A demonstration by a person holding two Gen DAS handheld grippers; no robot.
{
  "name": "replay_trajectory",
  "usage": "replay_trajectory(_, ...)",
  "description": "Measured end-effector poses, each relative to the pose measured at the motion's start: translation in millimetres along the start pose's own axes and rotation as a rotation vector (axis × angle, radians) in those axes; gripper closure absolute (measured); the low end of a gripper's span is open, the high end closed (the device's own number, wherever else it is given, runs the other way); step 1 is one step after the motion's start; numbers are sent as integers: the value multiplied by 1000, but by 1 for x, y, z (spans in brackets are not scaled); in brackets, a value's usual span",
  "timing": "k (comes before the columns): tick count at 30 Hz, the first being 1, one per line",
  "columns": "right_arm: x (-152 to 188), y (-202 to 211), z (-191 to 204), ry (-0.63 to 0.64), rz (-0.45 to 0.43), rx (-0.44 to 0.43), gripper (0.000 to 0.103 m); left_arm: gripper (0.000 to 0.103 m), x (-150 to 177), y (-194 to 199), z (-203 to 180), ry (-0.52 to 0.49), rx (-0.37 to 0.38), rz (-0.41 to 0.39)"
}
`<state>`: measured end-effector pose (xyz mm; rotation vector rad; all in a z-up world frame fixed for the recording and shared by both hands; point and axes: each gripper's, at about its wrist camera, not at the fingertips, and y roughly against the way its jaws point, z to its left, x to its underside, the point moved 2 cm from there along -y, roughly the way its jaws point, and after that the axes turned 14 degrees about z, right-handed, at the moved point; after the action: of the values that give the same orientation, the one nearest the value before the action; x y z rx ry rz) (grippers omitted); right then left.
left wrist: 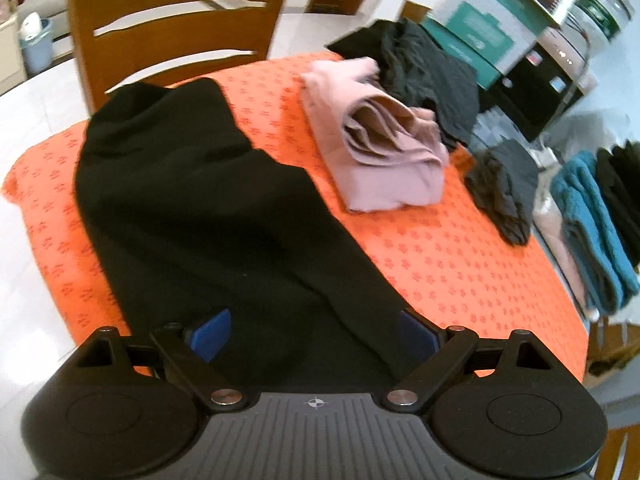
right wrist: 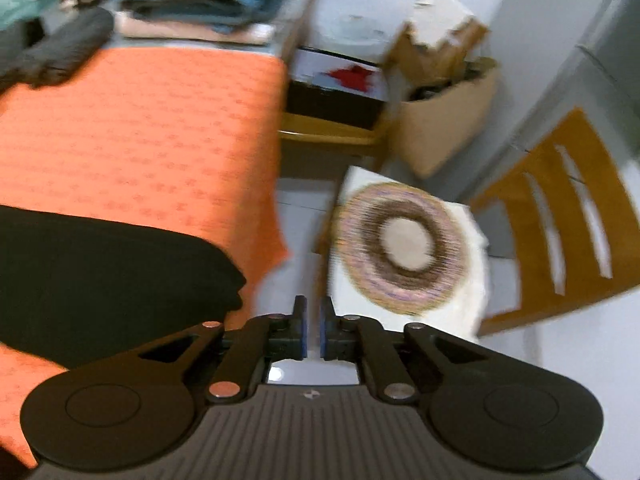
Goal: Fold clothes
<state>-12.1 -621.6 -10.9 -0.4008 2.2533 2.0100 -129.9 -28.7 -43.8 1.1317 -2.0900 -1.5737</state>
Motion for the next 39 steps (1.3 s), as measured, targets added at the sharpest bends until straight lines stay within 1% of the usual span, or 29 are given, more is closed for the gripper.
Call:
replay_trajectory(1, -3, 0, 7, 27, -5, -21, 87, 12, -4, 1, 3, 13, -10, -8)
replay_trajectory(4, -16, 0, 34, 118, -23, -86, 79, 12, -20, 7, 13, 46, -44, -39)
replay_trajectory(7, -28, 0, 64, 192, -34, -141, 78, 12, -43, 10, 21, 77, -86, -69)
replay_trajectory(10, -39, 2, 95, 254, -41, -179, 78, 12, -67, 9, 25, 108, -114, -81)
replay_trajectory(12, -45, 4, 114, 290, -45, -201, 78, 12, -82, 6, 24, 103, -130, -79)
replay_trajectory(17, -58, 1, 160, 358, -44, -234, 76, 12, -112, -18, 8, 53, -206, -15)
replay_trajectory(20, -63, 1, 180, 380, -46, -250, 75, 11, -124, -40, -3, -13, -299, 55)
replay_trajectory(22, -64, 2, 189, 390, -49, -261, 75, 11, -126, -52, -8, -59, -359, 84)
replay_trajectory(23, -65, 3, 193, 395, -50, -266, 74, 12, -126, -56, -9, -76, -373, 91)
replay_trajectory(24, -65, 3, 198, 400, -51, -272, 74, 16, -126, -59, -10, -92, -385, 96)
replay_trajectory(25, -66, 4, 202, 405, -53, -278, 73, 27, -125, -62, -10, -104, -394, 99)
replay_trajectory(26, -67, 3, 205, 410, -53, -286, 72, 34, -124, -62, -8, -106, -402, 99)
replay_trajectory(27, -68, 3, 208, 416, -53, -294, 72, 49, -124, -63, -5, -106, -411, 99)
replay_trajectory(28, -69, 3, 212, 431, -54, -304, 70, 61, -123, -61, -2, -100, -401, 92)
replay_trajectory(29, -70, 3, 215, 445, -54, -315, 68, 68, -123, -58, 2, -91, -388, 84)
replay_trajectory(30, -72, 3, 219, 460, -55, -325, 65, 81, -122, -54, 5, -81, -374, 74)
replay_trajectory(31, -73, 2, 222, 479, -56, -336, 62, 88, -121, -50, 10, -69, -355, 63)
replay_trajectory(34, -79, -1, 236, 547, -54, -365, 56, 93, -118, -30, 23, -13, -280, 24)
replay_trajectory(39, -93, -12, 262, 669, -41, -396, 56, 93, -104, 10, 43, 47, -211, -40)
